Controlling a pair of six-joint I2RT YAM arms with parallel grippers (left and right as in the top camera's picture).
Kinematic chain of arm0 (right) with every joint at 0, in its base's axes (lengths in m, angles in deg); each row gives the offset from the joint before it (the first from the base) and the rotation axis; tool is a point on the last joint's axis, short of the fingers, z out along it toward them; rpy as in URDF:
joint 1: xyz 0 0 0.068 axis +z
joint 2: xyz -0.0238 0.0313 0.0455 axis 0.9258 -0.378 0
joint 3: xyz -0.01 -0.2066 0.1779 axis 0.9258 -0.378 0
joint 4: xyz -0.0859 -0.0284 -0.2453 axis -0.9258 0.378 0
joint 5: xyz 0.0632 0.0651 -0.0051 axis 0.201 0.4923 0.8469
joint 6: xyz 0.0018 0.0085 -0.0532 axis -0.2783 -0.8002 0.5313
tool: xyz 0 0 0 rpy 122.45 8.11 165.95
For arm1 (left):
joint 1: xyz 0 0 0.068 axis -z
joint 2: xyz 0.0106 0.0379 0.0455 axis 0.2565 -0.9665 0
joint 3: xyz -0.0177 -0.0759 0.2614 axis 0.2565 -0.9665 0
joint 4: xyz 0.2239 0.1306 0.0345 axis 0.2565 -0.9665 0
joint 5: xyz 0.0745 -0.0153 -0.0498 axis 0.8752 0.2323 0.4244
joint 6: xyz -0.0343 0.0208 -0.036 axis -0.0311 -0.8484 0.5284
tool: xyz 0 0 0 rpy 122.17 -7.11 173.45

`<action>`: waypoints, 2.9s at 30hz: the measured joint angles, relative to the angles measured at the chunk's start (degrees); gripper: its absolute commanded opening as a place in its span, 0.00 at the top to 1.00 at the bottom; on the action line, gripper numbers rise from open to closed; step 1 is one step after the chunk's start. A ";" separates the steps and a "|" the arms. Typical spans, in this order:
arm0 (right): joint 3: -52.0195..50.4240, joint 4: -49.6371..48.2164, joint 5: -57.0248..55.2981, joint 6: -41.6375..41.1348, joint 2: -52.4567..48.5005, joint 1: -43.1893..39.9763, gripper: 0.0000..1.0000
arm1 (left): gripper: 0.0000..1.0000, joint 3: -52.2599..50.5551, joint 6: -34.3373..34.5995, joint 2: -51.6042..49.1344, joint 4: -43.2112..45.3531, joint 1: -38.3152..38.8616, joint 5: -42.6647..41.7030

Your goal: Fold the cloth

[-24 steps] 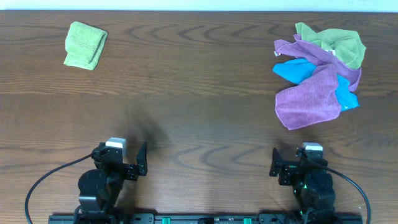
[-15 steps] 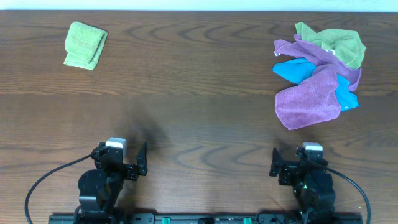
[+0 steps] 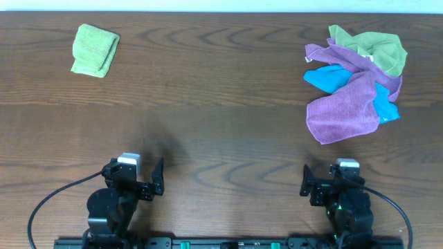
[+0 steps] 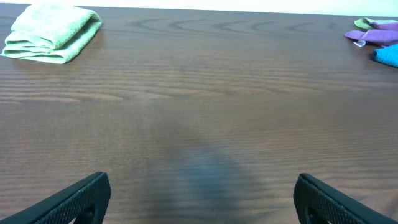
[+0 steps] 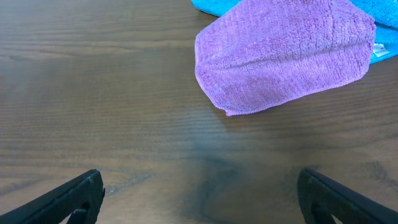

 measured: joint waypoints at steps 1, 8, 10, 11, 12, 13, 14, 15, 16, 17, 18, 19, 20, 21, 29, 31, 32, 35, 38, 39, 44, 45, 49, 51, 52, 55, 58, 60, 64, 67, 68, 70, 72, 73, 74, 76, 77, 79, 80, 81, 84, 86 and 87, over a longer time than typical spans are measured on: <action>0.00 0.00 -0.02 0.00 0.00 0.00 0.01 | 0.05 0.00 -0.02 0.00 0.00 0.00 0.00; 0.00 0.00 -0.02 0.00 0.00 0.00 0.01 | 0.05 0.00 -0.02 0.00 0.00 0.00 0.00; 0.00 0.00 -0.02 0.00 0.00 0.00 0.01 | 0.05 0.00 -0.02 0.00 0.00 0.00 0.00; 0.00 0.00 -0.02 0.00 0.00 0.00 0.01 | 0.05 0.00 -0.02 0.00 0.02 0.02 0.00; 0.00 0.00 -0.02 0.00 0.00 0.00 0.01 | 0.05 0.00 -0.02 0.00 0.00 0.00 0.00; 0.00 0.00 -0.02 0.00 0.00 0.00 0.01 | 0.05 0.00 -0.02 0.00 0.02 0.00 0.00; 0.00 0.00 -0.02 0.00 0.00 0.00 0.01 | 0.05 0.00 -0.02 0.00 0.00 0.00 0.00; 0.00 0.00 -0.02 0.00 0.00 0.00 0.01 | 0.04 0.00 -0.02 0.00 0.00 0.00 0.00; 0.00 0.00 -0.02 0.00 0.00 0.00 0.01 | 0.05 0.00 -0.02 0.00 0.00 0.00 0.00; 0.00 0.00 -0.02 0.00 0.00 0.00 0.01 | 0.05 0.00 -0.02 0.00 0.00 0.00 0.00; 0.00 0.00 -0.02 0.00 0.00 0.00 0.01 | 0.05 0.00 -0.02 0.00 0.00 0.00 0.00; 0.00 0.00 -0.02 0.00 0.00 0.00 0.01 | 0.05 0.00 -0.02 0.00 0.02 0.00 0.00; 0.00 0.00 -0.02 0.00 0.00 0.00 0.01 | 0.05 0.00 -0.02 0.00 0.02 0.00 0.00; 0.00 0.00 0.00 0.00 0.00 0.00 0.01 | 0.05 0.00 -0.02 0.00 0.00 0.00 0.00; 0.00 0.00 -0.02 0.00 0.00 0.00 0.01 | 0.04 0.00 -0.02 0.00 0.00 0.00 0.00; 0.00 0.00 -0.02 0.00 0.00 0.00 0.01 | 0.05 0.00 -0.02 0.00 0.00 0.00 0.00; 0.00 -0.09 -0.02 0.00 0.00 0.00 0.01 | 0.05 0.00 0.00 0.00 0.00 0.00 -0.02; -0.13 -4.11 0.02 0.00 0.00 0.00 0.01 | 0.05 0.00 -0.02 0.00 0.02 0.00 0.00; -0.28 -10.80 0.07 0.00 0.07 0.00 0.01 | 0.05 0.00 -0.02 0.00 0.02 0.00 0.00; -0.31 -12.26 0.07 0.00 0.09 0.00 0.01 | 0.05 0.00 -0.02 0.00 0.02 0.02 0.00; -0.42 -21.64 -0.94 0.00 0.13 0.00 0.01 | 0.05 0.00 -0.02 0.00 -0.02 0.00 -0.02; -0.42 -22.99 -1.16 0.00 0.15 0.00 0.01 | 0.05 0.00 -0.02 0.00 0.00 0.02 0.00; -0.42 -23.96 -1.38 0.00 0.17 0.00 0.01 | 0.05 0.00 -0.02 0.00 0.00 0.00 0.00; -0.46 -25.53 -1.53 0.00 0.20 0.00 0.01 | 0.05 0.00 -0.02 0.00 0.00 0.00 -0.02; -0.63 -27.61 -1.92 0.00 0.22 0.00 0.01 | 0.05 0.00 -0.02 0.00 0.02 0.00 0.00; -2.16 -35.74 -5.35 0.00 -0.76 -0.09 0.01 | 0.05 0.00 -0.02 0.00 0.04 0.00 -0.02; -4.48 -44.02 -8.72 0.02 -6.86 -3.32 0.01 | 0.04 0.00 -0.02 0.00 0.11 0.00 0.00; -5.18 -50.58 -9.16 0.04 -13.09 -6.69 0.01 | 0.05 -0.02 -0.02 0.00 0.02 0.00 -0.02; -3.56 -62.01 -6.01 0.04 -28.48 -15.47 0.01 | 0.05 -0.04 0.00 0.02 0.11 0.00 -0.04; 2.49 -64.46 -1.62 0.07 -42.05 -22.32 0.01 | 0.04 -0.04 0.00 0.04 0.15 0.00 -0.04; 4.66 -64.63 0.00 0.07 -45.42 -23.89 0.01 | 0.05 -0.04 0.00 0.00 0.07 0.00 -0.02; 11.06 -64.85 3.28 0.07 -54.05 -27.12 0.01 | 0.05 -0.04 -0.02 0.02 0.13 0.00 -0.02; 17.62 -64.94 6.05 0.31 -62.20 -29.00 0.01 | 0.05 -0.04 0.00 0.07 0.13 0.00 -0.02; 20.96 -64.81 7.13 0.44 -66.10 -29.44 0.01 | 0.05 -0.04 0.00 0.02 0.15 0.00 -0.04; 24.61 -64.54 8.22 0.63 -70.29 -29.64 0.01 | 0.05 -0.04 0.00 0.04 0.17 0.00 -0.02; 30.23 -63.73 10.21 1.09 -77.22 -29.70 0.01 | 0.05 -0.04 0.00 0.04 0.15 0.00 -0.02; 32.59 -63.36 11.19 1.29 -80.37 -29.70 0.01 | 0.05 -0.04 0.00 0.04 0.17 0.00 -0.02; 36.00 -62.75 12.92 1.51 -85.46 -29.70 0.01 | 0.05 -0.04 0.00 0.04 0.15 0.00 -0.02; 37.27 -62.27 13.68 1.53 -87.67 -29.70 0.01 | 0.05 -0.04 0.00 0.04 0.15 0.00 -0.02; 38.16 -61.90 14.25 1.53 -89.55 -29.70 0.01 | 0.05 -0.04 0.00 0.04 0.15 0.00 0.00; 39.41 -61.37 16.04 1.60 -94.44 -29.70 0.05 | 0.05 -0.04 0.00 0.04 0.15 0.00 -0.02; 39.43 -61.22 17.16 1.86 -96.74 -29.70 0.20 | 0.05 -0.04 0.00 0.04 0.15 0.00 0.00; 39.43 -61.07 17.73 1.55 -97.61 -29.70 0.33 | 0.05 -0.04 0.00 0.04 0.15 0.00 -0.02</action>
